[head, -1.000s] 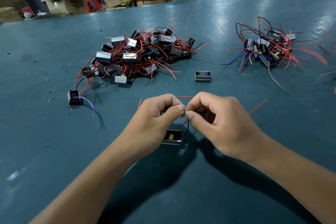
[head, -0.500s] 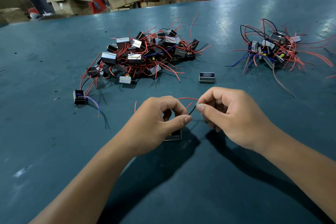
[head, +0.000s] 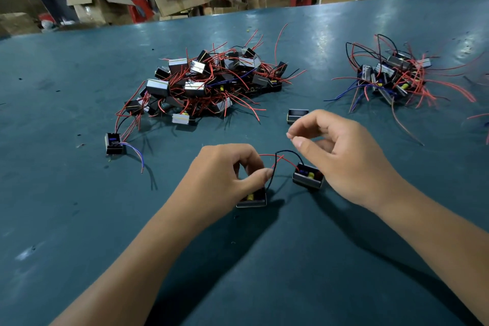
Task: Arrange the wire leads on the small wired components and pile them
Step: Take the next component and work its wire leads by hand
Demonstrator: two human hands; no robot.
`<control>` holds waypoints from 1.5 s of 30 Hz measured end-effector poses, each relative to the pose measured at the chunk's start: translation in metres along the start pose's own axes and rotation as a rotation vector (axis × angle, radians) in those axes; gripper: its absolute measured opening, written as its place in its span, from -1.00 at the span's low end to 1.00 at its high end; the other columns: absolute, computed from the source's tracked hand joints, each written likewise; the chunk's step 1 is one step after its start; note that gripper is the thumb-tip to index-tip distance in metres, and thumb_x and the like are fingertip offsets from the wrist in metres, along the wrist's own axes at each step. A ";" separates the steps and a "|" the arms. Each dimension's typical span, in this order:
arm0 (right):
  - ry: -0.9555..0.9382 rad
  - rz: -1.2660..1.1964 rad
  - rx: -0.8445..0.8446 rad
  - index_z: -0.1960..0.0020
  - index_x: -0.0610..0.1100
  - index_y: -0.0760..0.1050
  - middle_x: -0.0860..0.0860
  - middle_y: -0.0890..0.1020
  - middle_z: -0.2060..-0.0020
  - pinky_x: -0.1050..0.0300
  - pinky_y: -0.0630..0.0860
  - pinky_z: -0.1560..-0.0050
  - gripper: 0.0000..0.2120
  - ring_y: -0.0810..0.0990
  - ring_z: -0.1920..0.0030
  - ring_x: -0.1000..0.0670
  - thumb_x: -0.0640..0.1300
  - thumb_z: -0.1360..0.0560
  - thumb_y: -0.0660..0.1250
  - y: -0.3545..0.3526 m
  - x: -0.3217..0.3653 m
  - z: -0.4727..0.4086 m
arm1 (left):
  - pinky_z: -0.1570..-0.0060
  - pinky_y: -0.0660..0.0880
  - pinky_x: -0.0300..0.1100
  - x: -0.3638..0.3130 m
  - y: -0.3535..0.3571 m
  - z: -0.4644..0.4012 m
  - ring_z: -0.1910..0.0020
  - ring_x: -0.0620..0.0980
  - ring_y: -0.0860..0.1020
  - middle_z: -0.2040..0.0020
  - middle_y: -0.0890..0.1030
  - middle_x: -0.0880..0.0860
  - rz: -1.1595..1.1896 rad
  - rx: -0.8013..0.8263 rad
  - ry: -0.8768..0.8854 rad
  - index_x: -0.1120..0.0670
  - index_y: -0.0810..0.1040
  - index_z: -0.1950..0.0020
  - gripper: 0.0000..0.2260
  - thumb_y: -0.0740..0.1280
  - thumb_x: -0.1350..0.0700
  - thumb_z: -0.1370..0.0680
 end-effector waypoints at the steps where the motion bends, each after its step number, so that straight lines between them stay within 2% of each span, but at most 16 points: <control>1: 0.004 -0.005 0.009 0.02 -0.06 0.58 0.10 0.68 0.09 0.44 0.46 0.08 -0.88 0.64 0.11 0.20 -0.26 -0.56 0.33 0.003 -0.001 -0.001 | 0.32 0.39 -0.23 -0.001 0.002 0.000 0.35 -0.07 0.50 0.28 0.61 -0.24 -0.038 -0.008 0.013 -0.09 0.63 0.19 -0.85 0.48 -0.11 -0.49; 3: 0.027 -0.034 0.010 -0.03 -0.11 0.58 0.07 0.69 0.06 0.36 0.53 -0.05 -0.81 0.66 0.01 0.15 -0.34 -0.58 0.25 0.010 -0.001 -0.005 | 0.35 0.30 -0.38 -0.003 0.007 -0.001 0.36 -0.21 0.49 0.31 0.55 -0.41 -0.067 -0.028 0.018 -0.09 0.66 0.15 -0.89 0.49 -0.09 -0.50; 5: 0.064 -0.068 -0.001 -0.05 -0.15 0.58 0.03 0.69 0.05 0.25 0.58 -0.12 -0.73 0.66 -0.02 0.11 -0.40 -0.58 0.16 0.014 -0.003 -0.009 | 0.37 0.27 -0.44 -0.003 0.012 -0.002 0.42 -0.31 0.45 0.37 0.48 -0.50 -0.075 -0.030 0.004 -0.05 0.69 0.08 -0.91 0.48 -0.04 -0.51; 8: 0.145 -0.056 0.053 -0.04 -0.13 0.57 0.01 0.69 0.07 0.08 0.63 -0.10 -0.73 0.69 0.03 0.08 -0.39 -0.58 0.17 0.015 -0.007 -0.014 | 0.39 0.28 -0.46 -0.001 0.015 -0.003 0.47 -0.27 0.43 0.39 0.50 -0.45 -0.055 -0.006 -0.017 0.00 0.70 0.01 -0.94 0.46 0.08 -0.54; 11: 0.188 0.047 0.095 0.06 0.00 0.57 0.04 0.70 0.16 -0.07 0.65 0.03 -0.88 0.71 0.19 0.05 -0.21 -0.56 0.35 0.011 -0.012 -0.014 | 0.41 0.29 -0.39 0.000 0.011 -0.003 0.49 -0.16 0.41 0.31 0.57 -0.35 -0.025 -0.003 -0.025 -0.04 0.64 0.05 -0.93 0.42 0.12 -0.53; 13: 0.200 0.111 0.104 0.10 0.04 0.58 0.08 0.69 0.20 -0.04 0.65 0.04 -0.93 0.70 0.20 0.07 -0.12 -0.52 0.43 0.005 -0.013 -0.013 | 0.38 0.36 -0.30 0.001 0.008 -0.003 0.47 -0.11 0.44 0.28 0.58 -0.33 -0.020 -0.013 -0.034 -0.08 0.58 0.11 -0.92 0.40 0.11 -0.51; 16: 0.206 0.147 0.195 0.07 0.08 0.59 0.17 0.70 0.18 0.15 0.61 0.01 -0.88 0.67 0.15 0.19 -0.13 -0.48 0.47 -0.002 -0.009 -0.011 | 0.32 0.46 -0.14 0.001 0.007 -0.002 0.43 -0.06 0.48 0.28 0.59 -0.32 0.003 -0.018 -0.045 -0.09 0.52 0.13 -0.97 0.34 0.06 -0.47; 19: 0.209 0.103 0.296 -0.05 0.05 0.60 0.15 0.71 0.11 0.27 0.58 -0.02 -0.76 0.67 0.07 0.23 -0.24 -0.48 0.46 0.001 -0.004 -0.007 | 0.34 0.44 -0.14 0.000 0.009 -0.001 0.43 -0.09 0.47 0.29 0.59 -0.31 0.008 -0.016 -0.035 -0.09 0.48 0.15 -0.98 0.29 0.00 -0.45; 23: 0.218 0.083 0.370 -0.15 0.00 0.56 0.08 0.69 0.02 0.23 0.59 -0.09 -0.66 0.68 0.04 0.19 -0.31 -0.46 0.47 0.001 0.001 -0.006 | 0.34 0.38 -0.17 -0.002 0.011 -0.001 0.43 -0.16 0.51 0.31 0.59 -0.29 0.034 -0.007 -0.028 -0.10 0.45 0.17 -0.87 0.35 -0.07 -0.51; 28: 0.184 0.177 0.295 -0.11 0.05 0.55 0.13 0.68 0.01 0.28 0.58 -0.05 -0.71 0.68 0.07 0.21 -0.21 -0.47 0.49 -0.007 0.006 -0.012 | 0.38 0.40 -0.20 -0.004 0.012 0.000 0.44 -0.15 0.46 0.28 0.61 -0.27 0.072 0.031 0.003 -0.10 0.46 0.11 -0.71 0.45 -0.26 -0.45; 30: 0.240 0.094 0.229 -0.11 -0.01 0.57 0.09 0.69 0.02 0.31 0.58 0.01 -0.78 0.70 0.11 0.16 -0.22 -0.51 0.45 -0.003 0.005 -0.013 | 0.39 0.35 -0.25 -0.005 0.012 0.000 0.44 -0.16 0.44 0.28 0.61 -0.26 0.074 0.034 0.008 -0.11 0.47 0.10 -0.70 0.46 -0.27 -0.44; 32: 0.351 -0.104 0.166 -0.14 -0.14 0.55 -0.05 0.68 -0.01 0.27 0.63 0.06 -0.82 0.71 0.10 0.07 -0.32 -0.58 0.31 0.006 0.004 -0.012 | 0.36 0.32 -0.25 -0.006 0.013 -0.001 0.43 -0.16 0.43 0.30 0.60 -0.26 0.060 0.027 0.010 -0.12 0.47 0.13 -0.77 0.48 -0.17 -0.47; 34: 0.464 -0.279 0.100 -0.17 -0.23 0.52 -0.17 0.65 -0.05 0.15 0.65 0.00 -0.72 0.71 0.03 -0.02 -0.42 -0.61 0.11 0.015 0.003 -0.011 | 0.36 0.34 -0.23 -0.006 0.013 -0.001 0.43 -0.15 0.43 0.32 0.58 -0.28 0.032 0.003 0.022 -0.14 0.47 0.17 -0.81 0.48 -0.03 -0.53; 36: 0.532 -0.409 0.055 -0.22 -0.27 0.49 -0.20 0.63 -0.09 0.14 0.64 -0.06 -0.62 0.69 -0.06 -0.06 -0.47 -0.59 -0.01 0.021 0.003 -0.011 | 0.36 0.39 -0.21 -0.007 0.013 0.000 0.44 -0.12 0.44 0.33 0.57 -0.28 0.022 -0.031 0.027 -0.13 0.48 0.17 -0.82 0.45 0.04 -0.55; 40: 0.603 -0.626 0.006 -0.26 -0.24 0.49 -0.15 0.62 -0.15 0.19 0.59 -0.15 -0.59 0.63 -0.18 -0.03 -0.49 -0.58 0.00 0.029 0.009 -0.010 | 0.35 0.34 -0.28 -0.007 0.012 0.001 0.45 -0.18 0.46 0.31 0.58 -0.27 0.017 -0.065 0.010 -0.09 0.48 0.15 -0.84 0.43 0.07 -0.56; 45: 0.608 -0.802 -0.078 -0.32 -0.21 0.47 -0.10 0.61 -0.19 0.17 0.53 -0.25 -0.59 0.59 -0.24 0.02 -0.47 -0.60 0.05 0.031 0.012 -0.011 | 0.39 0.27 -0.41 -0.010 0.015 0.002 0.49 -0.17 0.44 0.34 0.56 -0.28 0.042 -0.037 0.037 -0.16 0.40 0.20 -0.75 0.44 0.04 -0.55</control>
Point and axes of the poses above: each hand's wrist, its own z-axis away from the middle knuckle, its own y-axis out of the palm, x = y × z, the point moved 1 cm from there along -z, towards the middle knuckle
